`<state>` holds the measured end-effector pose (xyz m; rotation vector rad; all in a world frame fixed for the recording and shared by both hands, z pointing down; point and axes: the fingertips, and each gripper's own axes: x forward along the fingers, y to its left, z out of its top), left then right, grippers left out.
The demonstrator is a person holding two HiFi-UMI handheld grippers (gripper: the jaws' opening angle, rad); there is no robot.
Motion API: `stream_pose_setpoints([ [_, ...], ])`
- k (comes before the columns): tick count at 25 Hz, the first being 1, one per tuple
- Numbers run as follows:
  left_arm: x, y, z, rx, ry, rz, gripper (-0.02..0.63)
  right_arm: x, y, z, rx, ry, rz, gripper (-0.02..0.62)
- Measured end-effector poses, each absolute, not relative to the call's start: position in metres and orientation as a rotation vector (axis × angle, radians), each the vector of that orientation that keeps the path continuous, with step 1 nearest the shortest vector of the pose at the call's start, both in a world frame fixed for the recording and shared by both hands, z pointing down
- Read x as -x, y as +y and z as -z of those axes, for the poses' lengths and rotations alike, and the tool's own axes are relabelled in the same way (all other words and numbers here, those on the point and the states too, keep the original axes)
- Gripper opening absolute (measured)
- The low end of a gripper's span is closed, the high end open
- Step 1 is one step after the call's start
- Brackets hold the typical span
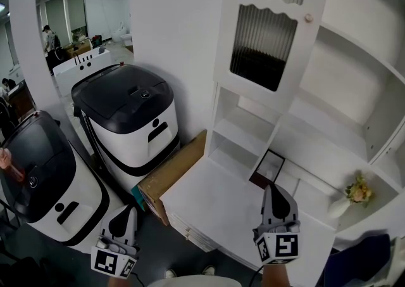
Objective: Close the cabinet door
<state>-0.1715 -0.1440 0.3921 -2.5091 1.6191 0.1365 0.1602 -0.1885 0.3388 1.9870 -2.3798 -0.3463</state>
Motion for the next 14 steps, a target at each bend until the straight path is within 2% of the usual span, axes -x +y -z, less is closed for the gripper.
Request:
stream_pose_setpoints([
  [14, 0.1612, -0.1446, -0.3974, 2.523, 1.614, -0.134, 0.005, -0.1508, -0.1893, -0.3410, -1.935, -2.426, 0.350, -0.002],
])
